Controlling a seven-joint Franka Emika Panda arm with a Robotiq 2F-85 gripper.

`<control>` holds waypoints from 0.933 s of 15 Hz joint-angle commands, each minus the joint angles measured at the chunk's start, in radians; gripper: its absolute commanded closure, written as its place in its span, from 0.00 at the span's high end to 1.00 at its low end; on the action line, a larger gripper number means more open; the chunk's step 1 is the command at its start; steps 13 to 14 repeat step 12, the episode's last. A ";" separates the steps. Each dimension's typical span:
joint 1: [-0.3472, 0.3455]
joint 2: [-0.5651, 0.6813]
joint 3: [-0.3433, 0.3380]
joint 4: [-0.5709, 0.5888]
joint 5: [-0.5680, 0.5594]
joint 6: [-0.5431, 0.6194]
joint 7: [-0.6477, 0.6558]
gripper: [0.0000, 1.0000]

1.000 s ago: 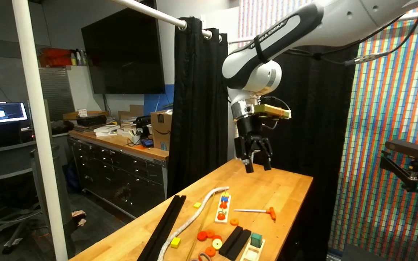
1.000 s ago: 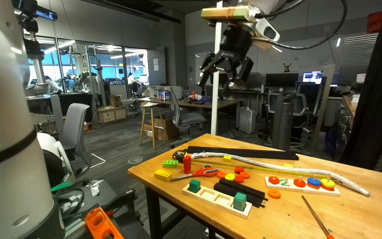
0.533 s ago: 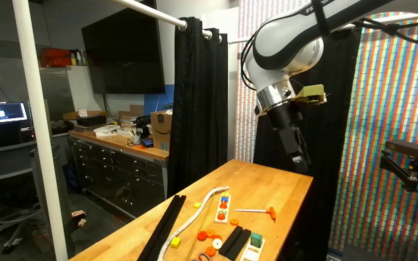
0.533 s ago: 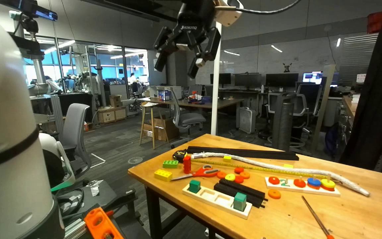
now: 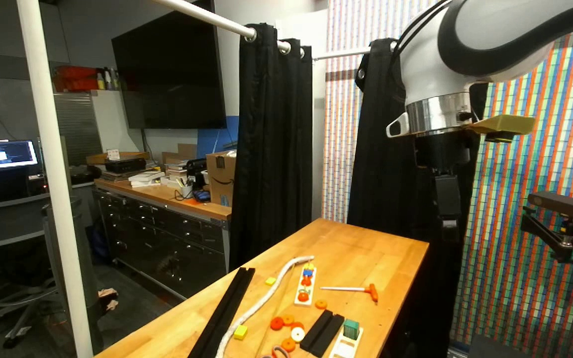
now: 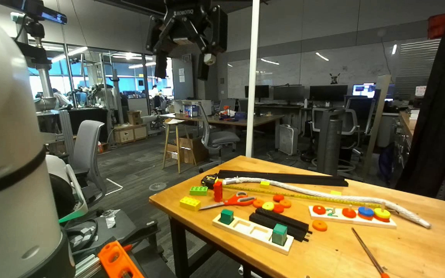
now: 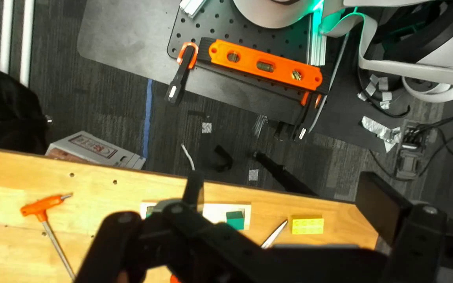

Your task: Pick up one token from the holder and put it on the table.

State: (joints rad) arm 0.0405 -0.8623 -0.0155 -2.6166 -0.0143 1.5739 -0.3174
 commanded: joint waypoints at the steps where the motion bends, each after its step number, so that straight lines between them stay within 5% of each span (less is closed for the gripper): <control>1: 0.032 -0.199 -0.032 -0.107 0.021 0.089 0.018 1.00; 4: 0.046 -0.302 -0.062 -0.166 0.024 0.162 -0.006 1.00; 5: 0.039 -0.203 -0.046 -0.108 -0.003 0.105 0.013 1.00; 14: 0.047 -0.281 -0.063 -0.149 -0.001 0.135 0.010 1.00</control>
